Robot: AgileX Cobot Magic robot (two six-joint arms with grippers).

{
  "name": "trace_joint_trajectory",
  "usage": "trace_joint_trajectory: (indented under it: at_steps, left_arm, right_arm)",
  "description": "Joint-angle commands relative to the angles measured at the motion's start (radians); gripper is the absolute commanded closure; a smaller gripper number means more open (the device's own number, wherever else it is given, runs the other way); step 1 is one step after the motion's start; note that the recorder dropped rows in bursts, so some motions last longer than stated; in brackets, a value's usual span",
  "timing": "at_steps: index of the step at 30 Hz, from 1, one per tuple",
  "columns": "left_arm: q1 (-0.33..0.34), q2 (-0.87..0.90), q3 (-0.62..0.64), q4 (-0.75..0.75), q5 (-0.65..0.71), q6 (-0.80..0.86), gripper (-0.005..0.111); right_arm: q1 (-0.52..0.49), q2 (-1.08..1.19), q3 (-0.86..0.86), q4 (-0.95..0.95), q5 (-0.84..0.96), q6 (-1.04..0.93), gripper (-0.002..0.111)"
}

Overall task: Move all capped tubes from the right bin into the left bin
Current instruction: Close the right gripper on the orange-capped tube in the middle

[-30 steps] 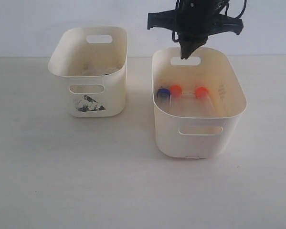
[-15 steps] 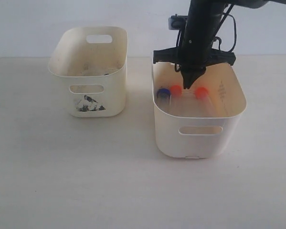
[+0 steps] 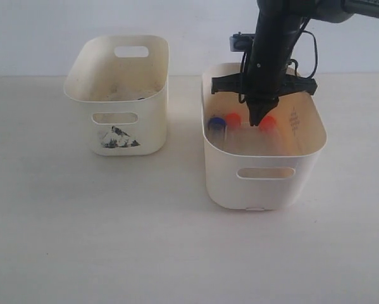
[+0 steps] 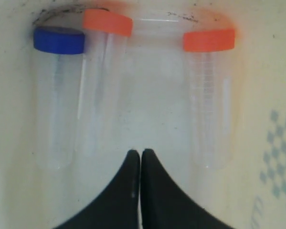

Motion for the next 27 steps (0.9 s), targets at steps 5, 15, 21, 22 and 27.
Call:
trace_joint_trajectory:
  at_steps: [5,15,21,22,27]
  left_arm:
    - [-0.005,0.0,-0.004,-0.003,-0.005,-0.01,0.102]
    - [-0.005,0.0,-0.004,-0.003,-0.005,-0.01,0.102]
    - [-0.005,0.0,-0.004,-0.003,-0.005,-0.01,0.102]
    - [-0.005,0.0,-0.004,-0.003,-0.005,-0.01,0.102]
    - [-0.005,0.0,-0.004,-0.003,-0.005,-0.01,0.102]
  right_arm:
    - [-0.004,0.041,-0.005,0.088,0.002,-0.01,0.109]
    - [-0.002,0.004,-0.005,0.089,0.002,-0.021,0.109]
    - [-0.002,0.016,-0.005,0.097,0.002,-0.021,0.109]
    - [-0.002,0.016,-0.005,0.094,0.002,-0.021,0.109]
    - [-0.002,0.016,-0.005,0.059,0.002,-0.021,0.109]
